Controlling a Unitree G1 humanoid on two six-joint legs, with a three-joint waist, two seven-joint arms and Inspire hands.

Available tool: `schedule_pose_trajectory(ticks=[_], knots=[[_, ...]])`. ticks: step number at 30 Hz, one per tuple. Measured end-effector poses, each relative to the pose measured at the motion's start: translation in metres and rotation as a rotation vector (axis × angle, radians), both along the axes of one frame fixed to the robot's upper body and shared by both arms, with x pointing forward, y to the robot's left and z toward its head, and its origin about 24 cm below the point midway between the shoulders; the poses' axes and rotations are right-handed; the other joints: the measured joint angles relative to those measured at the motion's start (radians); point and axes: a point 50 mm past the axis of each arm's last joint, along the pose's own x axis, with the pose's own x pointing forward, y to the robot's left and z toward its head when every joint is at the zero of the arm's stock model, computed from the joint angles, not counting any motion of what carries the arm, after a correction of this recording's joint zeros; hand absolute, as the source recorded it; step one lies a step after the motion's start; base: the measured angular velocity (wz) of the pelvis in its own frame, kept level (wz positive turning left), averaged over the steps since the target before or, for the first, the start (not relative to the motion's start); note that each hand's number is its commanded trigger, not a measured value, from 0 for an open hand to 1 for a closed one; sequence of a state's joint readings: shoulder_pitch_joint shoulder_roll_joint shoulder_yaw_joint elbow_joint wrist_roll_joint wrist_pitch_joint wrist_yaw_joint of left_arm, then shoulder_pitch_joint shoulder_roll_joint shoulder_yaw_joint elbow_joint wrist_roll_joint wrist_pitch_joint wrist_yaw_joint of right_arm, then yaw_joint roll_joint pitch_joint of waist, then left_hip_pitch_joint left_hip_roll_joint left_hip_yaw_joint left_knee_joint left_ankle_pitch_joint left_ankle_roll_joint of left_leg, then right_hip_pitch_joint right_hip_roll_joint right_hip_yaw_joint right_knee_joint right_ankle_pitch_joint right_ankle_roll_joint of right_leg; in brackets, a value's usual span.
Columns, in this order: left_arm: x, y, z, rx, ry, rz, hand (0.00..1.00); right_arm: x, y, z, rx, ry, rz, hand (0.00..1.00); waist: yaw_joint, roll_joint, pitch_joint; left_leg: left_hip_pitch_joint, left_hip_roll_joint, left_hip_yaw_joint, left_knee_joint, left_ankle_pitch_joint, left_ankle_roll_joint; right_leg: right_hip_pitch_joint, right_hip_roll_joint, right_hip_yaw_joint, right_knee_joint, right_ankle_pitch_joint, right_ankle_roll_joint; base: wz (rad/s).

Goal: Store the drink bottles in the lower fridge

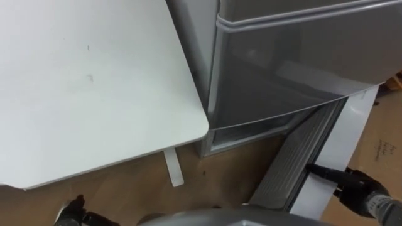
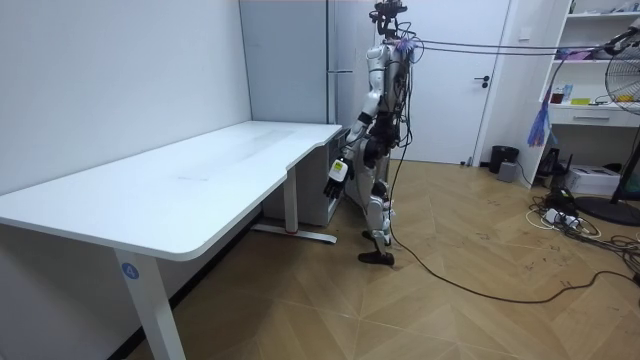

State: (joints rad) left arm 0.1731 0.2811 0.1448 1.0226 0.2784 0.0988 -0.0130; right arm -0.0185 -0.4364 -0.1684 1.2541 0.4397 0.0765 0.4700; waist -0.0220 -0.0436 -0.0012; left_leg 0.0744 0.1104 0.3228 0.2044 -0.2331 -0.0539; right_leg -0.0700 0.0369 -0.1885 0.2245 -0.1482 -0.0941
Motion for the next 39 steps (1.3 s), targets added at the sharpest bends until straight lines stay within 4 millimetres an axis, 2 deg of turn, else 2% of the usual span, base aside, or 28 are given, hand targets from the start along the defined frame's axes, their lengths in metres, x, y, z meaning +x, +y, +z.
schedule_pose_trajectory(ticks=[6,13,17,19,20,21,22,24,28,32,37,39], knots=[[-0.002,-0.006,-0.003,-0.015,0.016,-0.049,0.00,0.003,0.016,-0.007,0.024,-0.007,0.041,0.00,0.000,-0.017,0.0050,0.002,0.000,-0.010,-0.001,0.001,-0.002,-0.004,0.006,0.016,-0.001,0.000,-0.001,-0.08],[0.002,-0.013,-0.005,-0.028,0.011,-0.093,0.00,0.003,0.024,-0.009,0.010,-0.019,0.076,0.00,0.003,-0.024,0.0031,0.001,0.000,-0.011,-0.002,0.001,-0.002,-0.010,0.010,0.031,-0.002,0.003,-0.003,-0.08],[-0.007,-0.014,-0.007,-0.014,0.029,-0.086,0.00,0.004,0.031,-0.011,0.004,-0.042,0.087,0.00,0.009,-0.023,0.0008,0.009,0.001,-0.027,-0.002,0.001,-0.002,-0.014,0.023,0.064,-0.002,0.008,-0.008,-0.26],[-0.015,-0.017,-0.008,-0.008,0.041,-0.080,0.00,0.004,0.035,-0.011,-0.007,-0.052,0.090,0.00,0.036,-0.024,-0.0011,0.027,0.001,-0.029,0.001,0.001,-0.001,-0.011,0.035,0.108,0.001,0.013,-0.010,-0.61],[-0.020,-0.020,-0.010,-0.012,0.050,-0.073,0.00,0.006,0.038,-0.012,-0.014,-0.054,0.108,0.00,0.051,-0.021,-0.0025,0.039,-0.002,-0.061,0.003,0.000,-0.001,0.000,0.042,0.138,0.002,0.016,-0.013,-0.76],[-0.026,-0.023,-0.011,-0.022,0.063,-0.068,0.00,0.009,0.042,-0.012,-0.020,-0.058,0.124,0.00,0.052,-0.018,-0.0015,0.042,-0.005,-0.110,0.009,-0.003,0.001,0.005,0.049,0.161,0.003,0.017,-0.013,-0.66],[-0.025,-0.024,-0.012,-0.025,0.063,-0.068,0.00,0.010,0.043,-0.012,-0.019,-0.063,0.128,0.00,0.053,-0.018,-0.0012,0.041,-0.006,-0.130,0.014,-0.006,0.003,0.006,0.052,0.171,0.003,0.018,-0.013,-0.44],[-0.028,-0.029,-0.014,-0.040,0.073,-0.062,0.00,0.012,0.049,-0.014,-0.018,-0.079,0.125,0.00,0.054,-0.017,-0.0011,0.043,-0.011,-0.158,0.015,-0.009,0.005,0.004,0.061,0.209,0.005,0.021,-0.010,-0.30],[-0.029,-0.035,-0.016,-0.053,0.083,-0.070,0.00,0.018,0.058,-0.016,-0.017,-0.097,0.121,0.00,0.048,-0.015,0.0016,0.057,-0.021,-0.195,-0.006,-0.010,0.006,-0.009,0.060,0.216,0.018,0.022,-0.002,-0.17],[-0.012,-0.037,-0.016,-0.055,0.047,-0.091,0.00,0.030,0.069,-0.014,-0.018,-0.143,0.120,0.00,0.038,-0.020,-0.0003,0.023,-0.032,-0.185,-0.005,-0.018,0.011,-0.061,0.057,0.238,0.033,0.032,0.015,-0.11],[0.006,-0.035,-0.014,-0.058,-0.003,-0.066,0.00,0.043,0.082,-0.009,-0.002,-0.207,0.138,0.00,0.039,-0.013,-0.0013,0.004,-0.037,-0.108,-0.009,-0.024,0.022,-0.093,0.054,0.245,0.010,0.073,0.030,-0.23],[0.016,-0.035,-0.012,-0.058,-0.048,-0.051,0.00,0.049,0.090,-0.007,0.012,-0.229,0.168,0.00,0.041,-0.013,-0.0038,-0.002,-0.039,-0.062,-0.020,-0.027,0.029,-0.105,0.063,0.269,-0.010,0.094,0.040,-0.27]])
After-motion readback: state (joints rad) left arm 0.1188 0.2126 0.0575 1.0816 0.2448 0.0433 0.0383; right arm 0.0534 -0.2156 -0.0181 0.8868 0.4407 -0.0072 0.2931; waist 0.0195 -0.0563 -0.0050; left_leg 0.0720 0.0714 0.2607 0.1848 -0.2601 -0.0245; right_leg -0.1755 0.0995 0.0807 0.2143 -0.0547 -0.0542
